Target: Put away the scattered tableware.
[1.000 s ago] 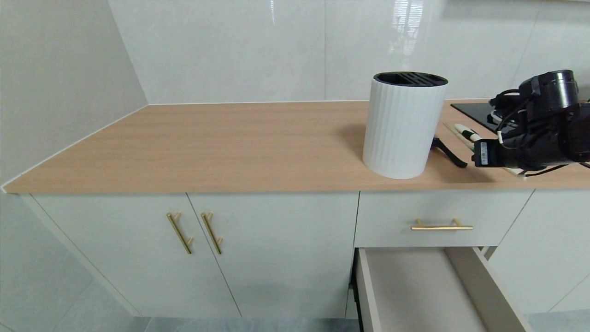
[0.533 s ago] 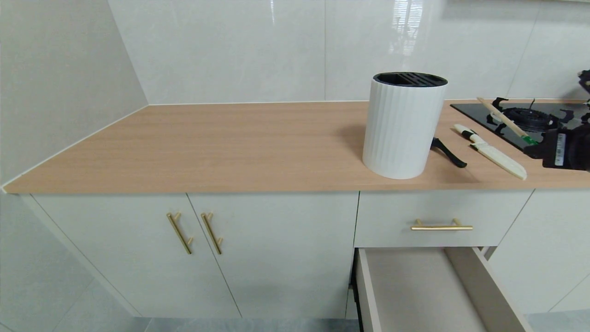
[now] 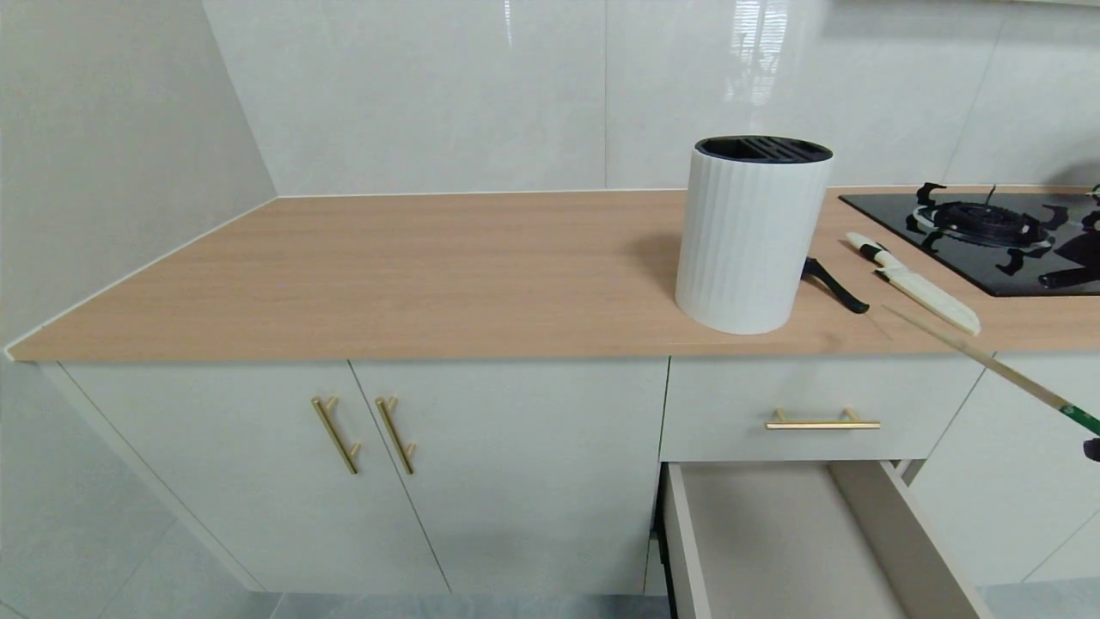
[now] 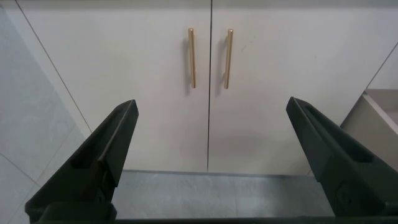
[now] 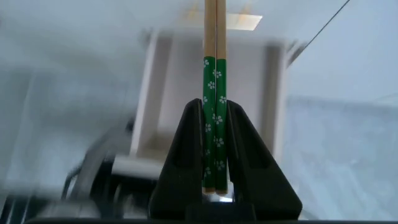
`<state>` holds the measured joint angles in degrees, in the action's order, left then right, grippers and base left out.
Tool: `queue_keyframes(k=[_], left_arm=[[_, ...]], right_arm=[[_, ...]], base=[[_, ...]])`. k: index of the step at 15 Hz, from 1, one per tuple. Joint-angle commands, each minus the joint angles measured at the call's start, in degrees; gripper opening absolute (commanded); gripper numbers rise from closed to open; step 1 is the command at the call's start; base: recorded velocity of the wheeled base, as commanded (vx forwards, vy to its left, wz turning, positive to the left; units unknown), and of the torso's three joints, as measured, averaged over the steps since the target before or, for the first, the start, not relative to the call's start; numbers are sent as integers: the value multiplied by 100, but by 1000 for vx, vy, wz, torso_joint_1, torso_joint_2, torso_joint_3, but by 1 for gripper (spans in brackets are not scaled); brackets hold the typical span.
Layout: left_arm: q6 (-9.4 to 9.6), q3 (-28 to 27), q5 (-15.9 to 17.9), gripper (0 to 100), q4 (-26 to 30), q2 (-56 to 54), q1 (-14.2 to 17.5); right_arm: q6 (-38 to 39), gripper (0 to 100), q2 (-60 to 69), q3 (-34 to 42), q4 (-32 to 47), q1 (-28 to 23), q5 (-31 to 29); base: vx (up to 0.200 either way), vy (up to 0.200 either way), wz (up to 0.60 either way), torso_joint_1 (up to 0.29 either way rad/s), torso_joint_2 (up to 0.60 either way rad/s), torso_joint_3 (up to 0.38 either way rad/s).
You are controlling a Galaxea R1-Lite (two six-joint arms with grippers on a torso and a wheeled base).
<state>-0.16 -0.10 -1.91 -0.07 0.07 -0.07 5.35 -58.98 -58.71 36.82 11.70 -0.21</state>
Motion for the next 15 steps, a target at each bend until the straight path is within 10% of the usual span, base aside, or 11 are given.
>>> queue_keyframes(k=[1, 15], left_arm=[[-2, 1, -2, 100, -1, 1, -1], [-2, 1, -2, 100, -1, 1, 7]], right_arm=[[1, 0, 79, 26, 326, 166, 56], [1478, 0, -3164, 914, -359, 1484, 109]], base=[[0, 0, 0, 0, 0, 0], [0, 0, 0, -4, 10, 6]])
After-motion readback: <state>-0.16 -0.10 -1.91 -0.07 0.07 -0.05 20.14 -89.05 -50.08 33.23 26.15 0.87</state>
